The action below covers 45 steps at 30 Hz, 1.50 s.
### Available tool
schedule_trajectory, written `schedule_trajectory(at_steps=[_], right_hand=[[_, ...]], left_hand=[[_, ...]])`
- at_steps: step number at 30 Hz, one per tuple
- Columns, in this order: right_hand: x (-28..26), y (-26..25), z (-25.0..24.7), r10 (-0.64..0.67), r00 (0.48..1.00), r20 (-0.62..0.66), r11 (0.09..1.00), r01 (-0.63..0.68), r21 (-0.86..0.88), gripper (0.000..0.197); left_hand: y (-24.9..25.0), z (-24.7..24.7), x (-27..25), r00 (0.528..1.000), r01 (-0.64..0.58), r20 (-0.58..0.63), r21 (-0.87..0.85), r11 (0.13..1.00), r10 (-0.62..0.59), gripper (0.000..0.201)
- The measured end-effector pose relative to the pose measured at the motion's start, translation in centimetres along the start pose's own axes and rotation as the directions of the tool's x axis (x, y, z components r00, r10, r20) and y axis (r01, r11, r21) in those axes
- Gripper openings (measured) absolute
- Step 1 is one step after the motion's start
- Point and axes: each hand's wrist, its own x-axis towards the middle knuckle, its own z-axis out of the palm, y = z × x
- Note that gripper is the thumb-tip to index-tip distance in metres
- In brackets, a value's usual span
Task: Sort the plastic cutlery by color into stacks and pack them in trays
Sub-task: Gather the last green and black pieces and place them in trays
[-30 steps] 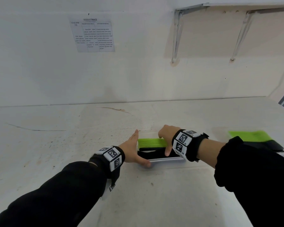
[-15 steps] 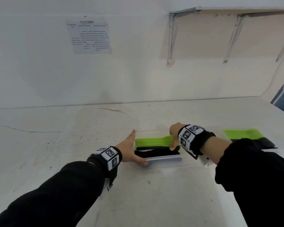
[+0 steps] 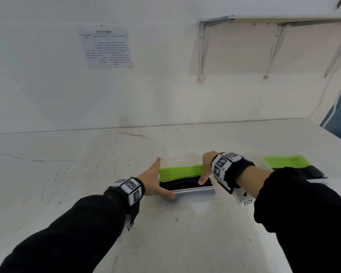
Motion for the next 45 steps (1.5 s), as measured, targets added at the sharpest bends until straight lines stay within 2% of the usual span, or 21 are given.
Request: schedule_trajectory(at_steps=[7, 11, 16, 18, 20, 23, 26, 29, 32, 36, 39, 42, 45], right_hand=[[1.2, -0.8, 1.3, -0.071, 0.987, -0.147, 0.995, 0.06, -0.076, 0.044], [0.6, -1.3, 1.5, -0.085, 0.988, -0.131, 0.992, 0.071, -0.104, 0.039], [-0.4, -0.6, 0.7, -0.073, 0.991, -0.115, 0.997, 0.076, 0.018, 0.046], [-0.6, 0.1, 0.1, -0.081, 0.987, -0.14, 0.996, 0.083, 0.013, 0.052], [-1.1, 0.7, -0.4, -0.044, 0.985, -0.165, 0.998, 0.051, 0.036, 0.058], [-1.5, 2.6, -1.1, 0.038, 0.975, -0.221, 0.986, 0.0, 0.167, 0.047], [-2.2, 5.5, -1.4, 0.2, 0.935, -0.292, 0.947, -0.109, 0.302, 0.043], [-2.8, 8.1, -0.9, 0.338, 0.903, -0.265, 0.905, -0.234, 0.356, 0.04], [-3.0, 9.5, 0.1, 0.388, 0.903, -0.185, 0.886, -0.309, 0.347, 0.036], [-3.0, 9.9, 1.3, 0.398, 0.917, -0.027, 0.857, -0.362, 0.366, 0.037], [-2.4, 9.9, 2.5, 0.339, 0.938, -0.067, 0.894, -0.3, 0.333, 0.036], [-1.7, 9.8, 3.2, 0.245, 0.963, -0.11, 0.946, -0.213, 0.244, 0.033], [-2.2, 9.4, 3.1, 0.32, 0.94, -0.121, 0.882, -0.248, 0.401, 0.035]], left_hand=[[0.1, 0.0, -0.1, 1.0, 0.001, -0.012, -0.01, 1.0, -0.001, 0.128], [0.3, 0.1, -0.1, 1.0, 0.001, -0.019, -0.006, 1.0, -0.001, 0.128], [0.3, 0.1, -0.1, 1.0, -0.002, -0.022, -0.013, 1.0, 0.001, 0.127], [0.2, 0.1, -0.1, 1.0, -0.002, -0.026, -0.025, 1.0, 0.001, 0.128], [0.0, 0.3, -0.1, 0.999, -0.001, -0.034, -0.055, 0.999, -0.001, 0.128], [-0.1, 0.5, -0.1, 0.999, -0.002, -0.04, -0.125, 0.992, -0.003, 0.13], [-0.1, 0.7, -0.2, 1.0, 0.002, -0.018, -0.2, 0.98, -0.006, 0.129], [-0.1, 1.0, -0.3, 0.999, 0.034, 0.005, -0.275, 0.961, -0.034, 0.127], [0.3, 1.6, -0.4, 0.997, 0.069, 0.001, -0.393, 0.917, -0.074, 0.114], [0.4, 2.3, 0.1, 0.988, 0.077, -0.074, -0.515, 0.854, -0.134, 0.077], [-0.1, 2.7, 0.5, 0.984, 0.081, -0.101, -0.483, 0.872, -0.147, 0.063], [-0.4, 3.1, 0.9, 0.98, 0.07, -0.133, -0.464, 0.883, -0.148, 0.058], [-0.7, 3.4, 1.3, 0.975, 0.061, -0.162, -0.457, 0.887, -0.151, 0.057]])
